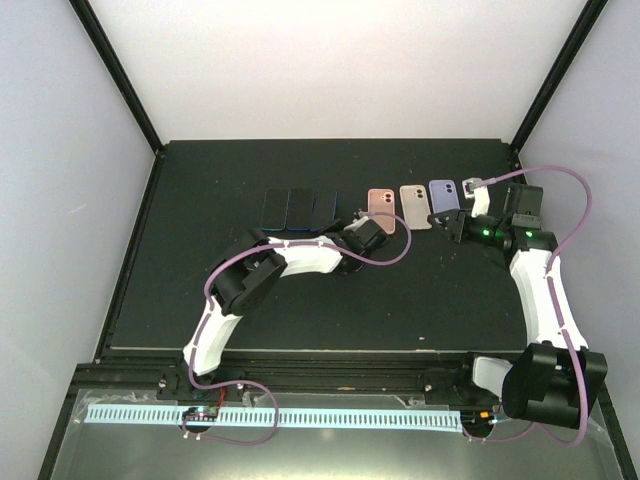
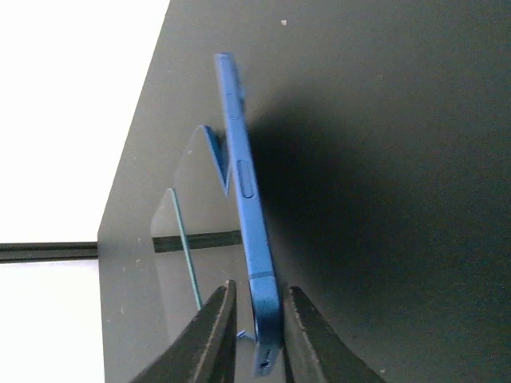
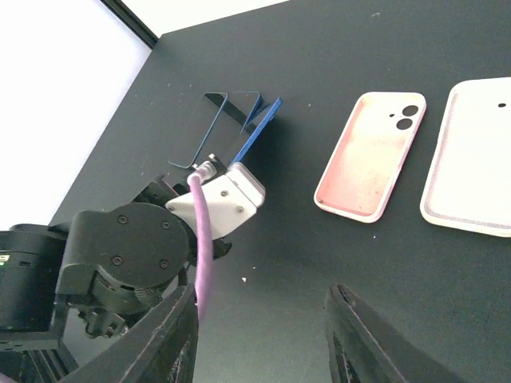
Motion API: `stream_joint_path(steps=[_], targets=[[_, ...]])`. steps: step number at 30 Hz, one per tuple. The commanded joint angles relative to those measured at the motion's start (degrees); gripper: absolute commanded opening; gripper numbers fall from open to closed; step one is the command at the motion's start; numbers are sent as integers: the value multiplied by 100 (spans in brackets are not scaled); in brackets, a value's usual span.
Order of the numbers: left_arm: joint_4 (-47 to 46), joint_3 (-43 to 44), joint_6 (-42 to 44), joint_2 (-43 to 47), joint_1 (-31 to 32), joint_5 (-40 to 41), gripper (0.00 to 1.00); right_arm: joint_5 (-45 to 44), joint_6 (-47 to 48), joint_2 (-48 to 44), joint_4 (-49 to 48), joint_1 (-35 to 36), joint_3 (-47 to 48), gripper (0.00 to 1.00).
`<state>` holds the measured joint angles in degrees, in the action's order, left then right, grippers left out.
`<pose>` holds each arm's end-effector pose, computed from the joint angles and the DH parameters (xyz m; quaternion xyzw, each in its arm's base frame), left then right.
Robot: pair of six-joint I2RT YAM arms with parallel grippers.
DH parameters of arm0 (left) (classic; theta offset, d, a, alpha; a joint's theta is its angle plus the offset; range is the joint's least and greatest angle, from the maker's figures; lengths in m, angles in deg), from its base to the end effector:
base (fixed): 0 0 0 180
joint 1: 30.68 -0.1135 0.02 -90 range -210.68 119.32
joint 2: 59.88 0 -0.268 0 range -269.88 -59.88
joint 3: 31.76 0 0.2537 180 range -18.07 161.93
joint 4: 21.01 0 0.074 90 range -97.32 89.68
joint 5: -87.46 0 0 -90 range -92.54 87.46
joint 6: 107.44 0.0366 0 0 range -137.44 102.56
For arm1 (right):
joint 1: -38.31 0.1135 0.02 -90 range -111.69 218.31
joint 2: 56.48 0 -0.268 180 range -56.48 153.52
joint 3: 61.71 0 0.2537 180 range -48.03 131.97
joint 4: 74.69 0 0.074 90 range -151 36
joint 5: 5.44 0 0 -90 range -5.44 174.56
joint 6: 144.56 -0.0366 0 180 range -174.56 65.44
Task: Take the phone out of the phone case
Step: Place the phone at the center of the board.
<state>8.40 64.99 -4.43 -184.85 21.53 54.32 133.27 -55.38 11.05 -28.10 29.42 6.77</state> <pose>0.2984 -0.3348 0.1337 0.3434 0.7829 0.3485 0.3843 0.2412 -0.0099 0.2952 -0.0837 0.8537 0.3567 0.3699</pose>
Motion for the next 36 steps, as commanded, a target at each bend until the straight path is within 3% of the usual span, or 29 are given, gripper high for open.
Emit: stream_joint_path(steps=[1,5,14,24,27,30,33,36], targets=[[198,454,-43,-353,1,-228,19,116,-72,-78,-192,-29,-60,44],[246,608,-56,-473,-4,-316,20,117,-93,-122,-275,-35,-115,44],[683,784,-515,-494,-105,-623,36,138,-67,-96,-289,-34,-140,44],[981,995,-788,-133,-396,-1456,76,141,-24,-124,-276,-37,-143,44],[1283,1274,-1023,22,-501,-2053,82,148,-15,-104,-268,-42,-145,44],[1387,1459,-1278,174,-664,-2607,82,139,2,-79,-264,-34,-137,44],[1387,1685,-1532,173,-858,-3278,75,123,24,-61,-263,-35,-128,44],[1474,2000,-1747,6,-1024,-3831,51,90,53,-31,-235,-38,-111,44]])
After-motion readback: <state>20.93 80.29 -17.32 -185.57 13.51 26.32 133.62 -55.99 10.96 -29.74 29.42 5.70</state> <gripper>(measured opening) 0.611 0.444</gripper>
